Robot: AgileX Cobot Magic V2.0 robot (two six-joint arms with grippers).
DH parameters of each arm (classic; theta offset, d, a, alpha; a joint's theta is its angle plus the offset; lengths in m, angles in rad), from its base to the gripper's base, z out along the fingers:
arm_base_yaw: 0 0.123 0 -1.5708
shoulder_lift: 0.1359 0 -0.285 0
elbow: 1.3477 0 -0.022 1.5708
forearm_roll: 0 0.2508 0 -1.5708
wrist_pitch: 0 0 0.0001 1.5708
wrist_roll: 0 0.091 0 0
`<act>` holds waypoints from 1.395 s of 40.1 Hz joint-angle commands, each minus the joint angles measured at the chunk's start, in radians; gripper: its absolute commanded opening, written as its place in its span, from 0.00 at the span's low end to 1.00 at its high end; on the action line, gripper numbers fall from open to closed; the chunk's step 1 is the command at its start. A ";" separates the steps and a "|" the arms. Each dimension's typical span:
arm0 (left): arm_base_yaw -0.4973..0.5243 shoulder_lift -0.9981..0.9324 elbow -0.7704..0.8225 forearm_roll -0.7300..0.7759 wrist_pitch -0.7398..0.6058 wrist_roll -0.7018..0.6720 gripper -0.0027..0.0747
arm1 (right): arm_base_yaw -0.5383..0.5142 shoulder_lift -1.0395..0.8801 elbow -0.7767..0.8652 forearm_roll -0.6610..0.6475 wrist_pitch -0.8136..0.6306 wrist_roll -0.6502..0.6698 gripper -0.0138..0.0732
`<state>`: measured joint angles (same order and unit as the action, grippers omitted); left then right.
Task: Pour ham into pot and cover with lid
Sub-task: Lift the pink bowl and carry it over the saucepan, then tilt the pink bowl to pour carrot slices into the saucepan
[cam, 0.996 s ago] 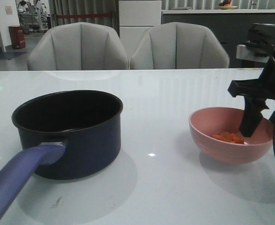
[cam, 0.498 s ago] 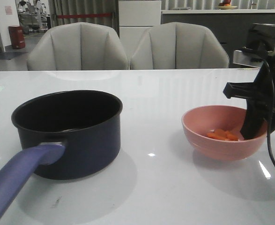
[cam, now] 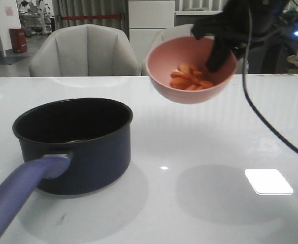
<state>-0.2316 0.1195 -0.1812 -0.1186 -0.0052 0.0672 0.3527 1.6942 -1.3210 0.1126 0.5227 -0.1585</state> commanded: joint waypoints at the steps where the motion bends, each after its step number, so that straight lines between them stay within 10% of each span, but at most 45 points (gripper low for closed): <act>1: -0.007 0.009 -0.029 -0.007 -0.082 -0.001 0.61 | 0.082 -0.058 -0.036 -0.058 -0.191 -0.010 0.32; 17: -0.007 0.009 -0.029 -0.007 -0.082 -0.001 0.61 | 0.272 -0.029 -0.036 -0.293 -0.703 -0.031 0.32; 35: -0.007 0.009 -0.029 -0.007 -0.078 -0.001 0.61 | 0.282 0.088 -0.035 -0.301 -0.975 -0.354 0.32; 56: -0.007 0.009 -0.029 -0.007 -0.076 -0.001 0.61 | 0.364 0.088 0.073 0.049 -1.411 -0.677 0.32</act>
<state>-0.2316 0.1195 -0.1812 -0.1186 0.0000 0.0672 0.7060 1.8365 -1.2362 0.0875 -0.6717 -0.7924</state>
